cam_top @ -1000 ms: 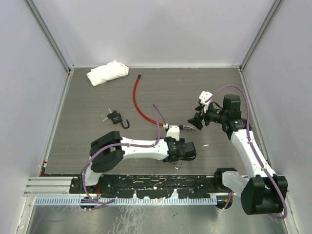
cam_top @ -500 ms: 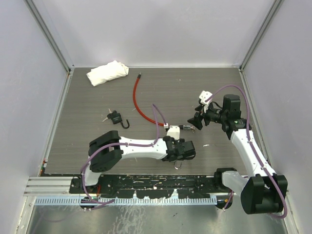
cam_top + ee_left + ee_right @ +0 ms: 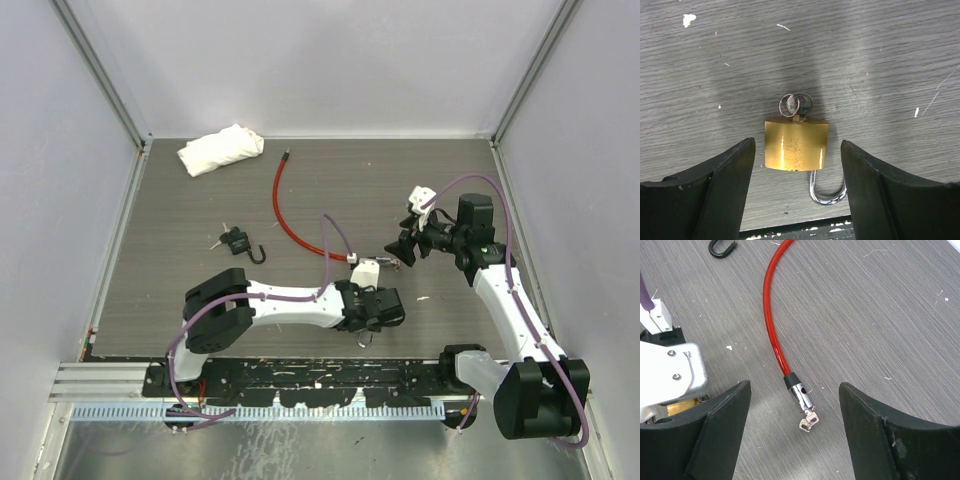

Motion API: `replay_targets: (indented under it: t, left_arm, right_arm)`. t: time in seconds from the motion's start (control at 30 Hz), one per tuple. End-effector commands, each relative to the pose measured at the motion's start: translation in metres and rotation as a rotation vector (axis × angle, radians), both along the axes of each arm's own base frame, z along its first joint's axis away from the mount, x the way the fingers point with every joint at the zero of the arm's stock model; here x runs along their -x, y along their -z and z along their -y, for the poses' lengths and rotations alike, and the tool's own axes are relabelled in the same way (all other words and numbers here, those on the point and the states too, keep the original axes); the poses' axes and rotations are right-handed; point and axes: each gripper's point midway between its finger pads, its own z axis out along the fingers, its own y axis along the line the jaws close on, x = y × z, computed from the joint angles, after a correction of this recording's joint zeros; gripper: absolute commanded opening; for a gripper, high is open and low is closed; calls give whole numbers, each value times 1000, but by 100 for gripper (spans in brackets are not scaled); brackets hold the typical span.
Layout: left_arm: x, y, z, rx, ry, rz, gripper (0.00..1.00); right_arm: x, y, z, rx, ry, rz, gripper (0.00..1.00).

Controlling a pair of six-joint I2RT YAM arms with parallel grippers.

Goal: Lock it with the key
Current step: Pick up the lock from the center of the board.

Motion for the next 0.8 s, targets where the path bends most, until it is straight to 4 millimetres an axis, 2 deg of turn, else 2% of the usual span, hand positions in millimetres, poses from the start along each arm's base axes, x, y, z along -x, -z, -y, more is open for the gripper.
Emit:
replay_targets:
  t: [0.0,0.13,0.27,0.5,0.7,0.77]
  left_arm:
    - [-6,7,3,0,3,0,68]
    - [-8,13,-1,-7,-13,-12,63]
    - [-7,22,-4,-11,-21,-36,62]
    - [-4,32,-6,-7,-35,-79,51]
    - [-9,25,-10,37,-54,-81,18]
    - [-16,19,-15,59,-73,-69,12]
  right_arm:
    - [-4,-14,-3,-21,-20,54,76]
    - [-3,-14,-4,-24,-25,54,76]
    - [-3,-14,-5,-27,-29,53,76]
    - [-2,-14,-5,-32,-32,51,76]
    - [0,-14,-7,-41,-44,46,76]
    - [2,-15,-9,-50,-58,44,76]
